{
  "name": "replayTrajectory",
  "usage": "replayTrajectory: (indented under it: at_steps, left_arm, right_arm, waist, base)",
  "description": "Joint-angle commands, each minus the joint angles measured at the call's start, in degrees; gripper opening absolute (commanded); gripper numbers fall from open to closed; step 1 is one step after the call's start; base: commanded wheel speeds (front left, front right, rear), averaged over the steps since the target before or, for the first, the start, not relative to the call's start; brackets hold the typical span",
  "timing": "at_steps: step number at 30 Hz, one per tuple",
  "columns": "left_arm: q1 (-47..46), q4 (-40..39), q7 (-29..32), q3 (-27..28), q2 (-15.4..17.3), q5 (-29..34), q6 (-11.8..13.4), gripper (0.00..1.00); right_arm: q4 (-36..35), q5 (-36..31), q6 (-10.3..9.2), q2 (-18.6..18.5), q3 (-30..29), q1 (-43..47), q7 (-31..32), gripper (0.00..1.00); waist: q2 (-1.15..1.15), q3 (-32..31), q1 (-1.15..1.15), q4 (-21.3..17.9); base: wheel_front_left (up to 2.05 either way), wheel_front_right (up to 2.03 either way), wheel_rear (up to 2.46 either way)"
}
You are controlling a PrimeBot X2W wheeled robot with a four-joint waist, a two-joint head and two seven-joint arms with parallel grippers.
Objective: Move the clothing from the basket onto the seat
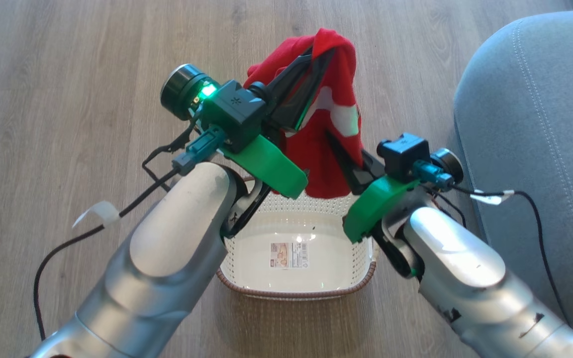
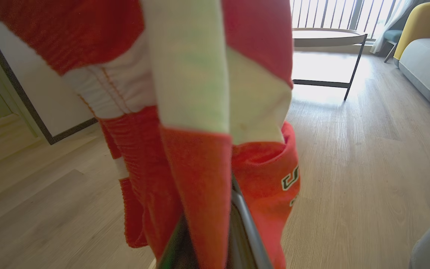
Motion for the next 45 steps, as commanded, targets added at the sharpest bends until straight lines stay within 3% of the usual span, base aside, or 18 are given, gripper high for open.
replayTrajectory:
  at_steps: [1,3,4,5,7,16,28,36,45]
  left_arm:
    - [-1.64,-1.67,-0.19,1.74,0.34,-0.65,0.57,0.00]
    - [-1.51,-1.15,-0.20,1.70,0.48,-0.69,0.57,0.00]
    - [-1.35,-0.72,-0.21,1.72,0.56,-0.70,0.62,0.09]
    - [-1.35,-0.72,-0.21,1.72,0.56,-0.70,0.62,0.09]
    - [-0.88,0.09,-0.21,1.34,0.54,-2.02,0.17,1.00]
    - [-0.14,4.03,1.06,-1.73,2.57,-3.70,-0.92,1.00]
    - [1.57,8.99,0.83,-6.25,5.40,-6.49,-1.47,1.00]
    - [2.20,11.56,0.13,-9.20,6.53,-8.81,-1.54,1.00]
    - [2.45,13.16,-0.17,-11.67,7.60,-10.92,-1.55,1.00]
  right_arm:
    - [-1.74,0.72,0.40,1.02,0.03,-2.85,-0.24,0.00]
    - [-2.32,1.08,0.40,0.97,-0.24,-2.91,-0.25,0.00]
    - [-3.19,1.17,0.40,0.88,-0.92,-2.51,-0.25,0.00]
    - [-3.19,1.17,0.40,0.88,-0.92,-2.51,-0.25,0.00]
    - [-4.45,1.15,0.40,0.66,-2.17,-1.33,-0.26,0.00]
    - [-10.26,-0.11,0.40,0.69,-11.24,3.85,-0.26,0.00]
    - [-18.65,-1.98,0.40,0.51,-23.39,9.20,-0.27,0.00]
    - [-23.14,-2.70,0.40,0.86,-28.26,11.51,-0.27,0.00]
    - [-25.39,-3.04,0.40,1.75,-29.83,13.85,-0.27,0.00]
  waist:
    - [0.00,0.00,0.00,-0.11]
    - [0.00,0.04,0.00,-0.28]
    - [0.00,0.06,0.00,-0.49]
    - [0.00,0.06,0.00,-0.49]
    - [0.00,0.09,0.00,-0.82]
    - [0.00,-0.15,0.00,-2.80]
    - [0.00,0.43,0.00,-10.02]
    - [0.00,1.59,0.00,-17.56]
    - [0.00,1.37,0.00,-27.17]
  base:
    - [0.00,0.00,0.00]
    - [0.00,0.00,0.00]
    - [0.00,0.00,0.00]
    - [0.00,0.00,0.00]
    - [0.00,0.00,0.00]
    - [0.00,0.00,0.00]
    - [0.00,0.00,0.00]
    - [0.00,0.00,0.00]
    - [0.00,0.00,0.00]
